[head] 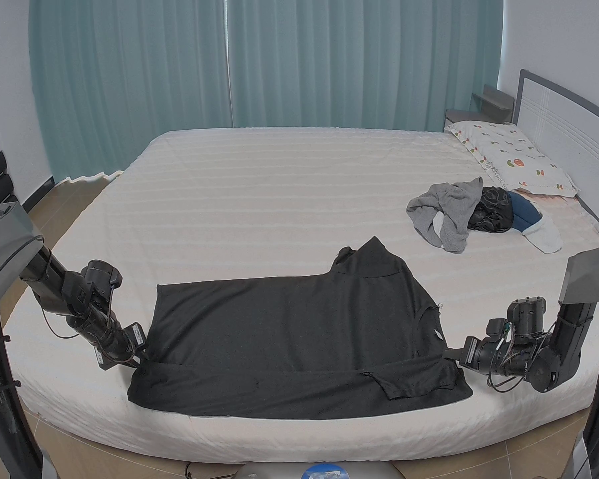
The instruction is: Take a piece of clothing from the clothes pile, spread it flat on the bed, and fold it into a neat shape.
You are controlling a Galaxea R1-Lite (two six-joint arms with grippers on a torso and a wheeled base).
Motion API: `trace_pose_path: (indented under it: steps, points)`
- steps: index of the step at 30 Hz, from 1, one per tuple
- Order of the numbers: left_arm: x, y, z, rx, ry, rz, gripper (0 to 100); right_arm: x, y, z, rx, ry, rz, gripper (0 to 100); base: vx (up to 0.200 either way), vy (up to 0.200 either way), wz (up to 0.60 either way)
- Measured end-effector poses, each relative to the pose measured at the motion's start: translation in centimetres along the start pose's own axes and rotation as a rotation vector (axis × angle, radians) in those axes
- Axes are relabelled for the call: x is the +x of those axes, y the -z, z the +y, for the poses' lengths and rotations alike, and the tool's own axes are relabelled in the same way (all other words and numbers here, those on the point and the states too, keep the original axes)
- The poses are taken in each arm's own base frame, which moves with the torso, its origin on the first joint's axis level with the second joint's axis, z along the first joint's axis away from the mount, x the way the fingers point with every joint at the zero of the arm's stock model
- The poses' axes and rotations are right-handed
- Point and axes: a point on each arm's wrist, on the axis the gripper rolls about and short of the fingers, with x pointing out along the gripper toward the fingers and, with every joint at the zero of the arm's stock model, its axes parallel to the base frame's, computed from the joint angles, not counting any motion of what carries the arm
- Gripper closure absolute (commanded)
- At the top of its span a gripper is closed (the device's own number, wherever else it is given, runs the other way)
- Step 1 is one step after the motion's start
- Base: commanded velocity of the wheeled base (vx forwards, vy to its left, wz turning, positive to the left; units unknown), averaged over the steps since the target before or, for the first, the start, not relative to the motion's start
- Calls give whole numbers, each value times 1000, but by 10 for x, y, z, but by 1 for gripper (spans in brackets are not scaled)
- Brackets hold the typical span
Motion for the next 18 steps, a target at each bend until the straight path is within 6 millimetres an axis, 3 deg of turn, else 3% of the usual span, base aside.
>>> trace_pose_path:
  steps: [8,18]
  points:
    - [-2,1,0,-12,5,2,0,-8,-7,5,7,1,-36,0,0,0,0]
    - [-31,2,10,-149,170,38,0,-32,-18,19,97,61,-157,0,0,0,0]
